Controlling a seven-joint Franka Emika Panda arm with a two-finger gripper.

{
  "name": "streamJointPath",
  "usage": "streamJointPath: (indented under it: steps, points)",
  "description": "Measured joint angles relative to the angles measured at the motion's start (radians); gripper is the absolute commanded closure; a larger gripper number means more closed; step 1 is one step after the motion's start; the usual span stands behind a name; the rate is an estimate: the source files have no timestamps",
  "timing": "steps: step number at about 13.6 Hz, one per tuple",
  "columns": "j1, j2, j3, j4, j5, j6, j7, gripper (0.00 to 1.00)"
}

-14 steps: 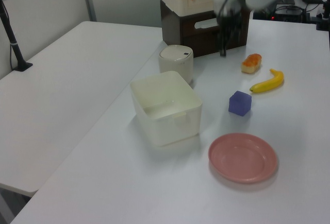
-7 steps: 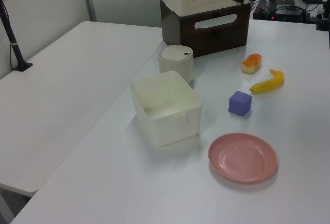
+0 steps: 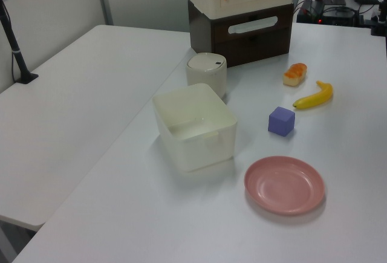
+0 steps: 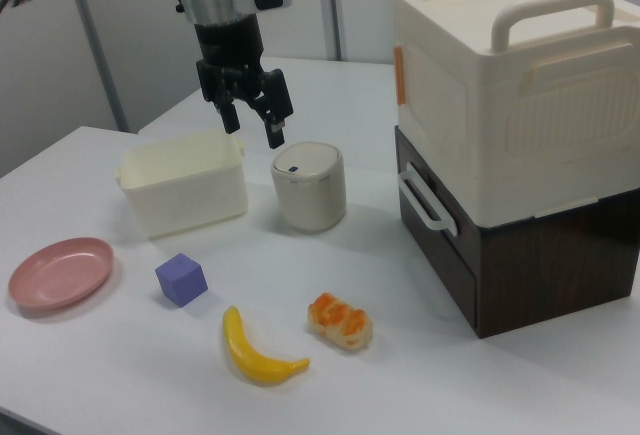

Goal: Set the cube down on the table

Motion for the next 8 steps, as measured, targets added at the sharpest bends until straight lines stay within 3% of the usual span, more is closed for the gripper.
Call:
streamJointPath:
  steps: [8]
  points:
    - [0.061,0.006,0.003,-0.038,0.007,0.112,0.173,0.0]
